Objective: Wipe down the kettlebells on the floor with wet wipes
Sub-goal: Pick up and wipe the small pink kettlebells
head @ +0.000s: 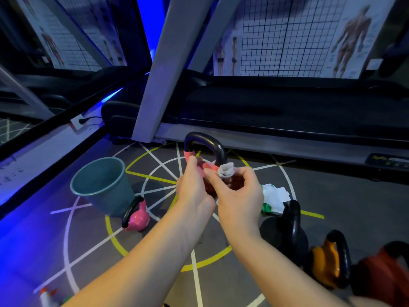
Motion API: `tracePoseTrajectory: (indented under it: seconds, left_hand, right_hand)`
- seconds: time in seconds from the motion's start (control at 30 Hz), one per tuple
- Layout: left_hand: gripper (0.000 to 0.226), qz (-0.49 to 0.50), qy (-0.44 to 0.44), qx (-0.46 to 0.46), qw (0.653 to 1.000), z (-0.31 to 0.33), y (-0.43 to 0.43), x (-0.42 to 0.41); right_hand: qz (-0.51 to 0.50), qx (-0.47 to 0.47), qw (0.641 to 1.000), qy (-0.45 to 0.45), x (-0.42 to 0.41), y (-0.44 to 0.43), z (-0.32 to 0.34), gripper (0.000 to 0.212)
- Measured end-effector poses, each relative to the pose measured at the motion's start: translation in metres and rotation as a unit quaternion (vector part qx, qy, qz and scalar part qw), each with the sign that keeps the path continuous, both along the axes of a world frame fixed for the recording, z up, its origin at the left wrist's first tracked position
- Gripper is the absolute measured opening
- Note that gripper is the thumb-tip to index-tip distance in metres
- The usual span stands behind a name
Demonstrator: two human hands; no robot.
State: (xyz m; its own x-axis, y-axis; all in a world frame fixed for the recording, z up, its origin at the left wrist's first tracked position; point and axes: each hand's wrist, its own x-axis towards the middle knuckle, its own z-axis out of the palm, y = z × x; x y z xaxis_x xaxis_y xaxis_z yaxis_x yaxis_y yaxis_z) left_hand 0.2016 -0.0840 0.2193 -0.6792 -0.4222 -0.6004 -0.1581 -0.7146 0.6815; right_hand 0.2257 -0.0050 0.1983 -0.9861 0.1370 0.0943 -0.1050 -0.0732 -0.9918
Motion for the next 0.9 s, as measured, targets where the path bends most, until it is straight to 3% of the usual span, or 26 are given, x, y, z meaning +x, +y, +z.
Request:
tracePoseTrajectory:
  seconds: [0.1, 0.2, 0.3, 0.47, 0.7, 0.9]
  left_hand:
    - [0.048, -0.020, 0.007, 0.013, 1.000, 0.005, -0.002, -0.002]
    - [0.046, -0.096, 0.014, 0.012, 0.995, 0.013, -0.010, -0.001]
    - [0.048, -0.159, 0.013, -0.022, 0.987, 0.018, -0.019, 0.004]
    - [0.025, -0.237, -0.043, -0.086, 0.967, 0.014, -0.025, 0.015]
    - [0.021, -0.290, -0.079, -0.090, 0.950, 0.006, -0.027, 0.017]
    - [0.034, -0.258, -0.099, -0.102, 0.956, 0.001, -0.029, 0.015]
  right_hand:
    - [0.025, -0.007, 1.000, 0.014, -0.005, 0.006, 0.000, 0.018]
    - [0.129, -0.009, 0.991, 0.029, -0.015, 0.017, 0.006, 0.008]
    - [0.222, 0.010, 0.974, 0.041, -0.022, 0.029, 0.008, 0.016]
    - [0.323, -0.071, 0.944, -0.014, -0.026, 0.039, 0.010, 0.029]
    - [0.318, -0.098, 0.937, -0.107, -0.024, 0.032, 0.008, 0.027]
    - [0.310, -0.127, 0.931, -0.147, -0.030, 0.034, 0.013, 0.034]
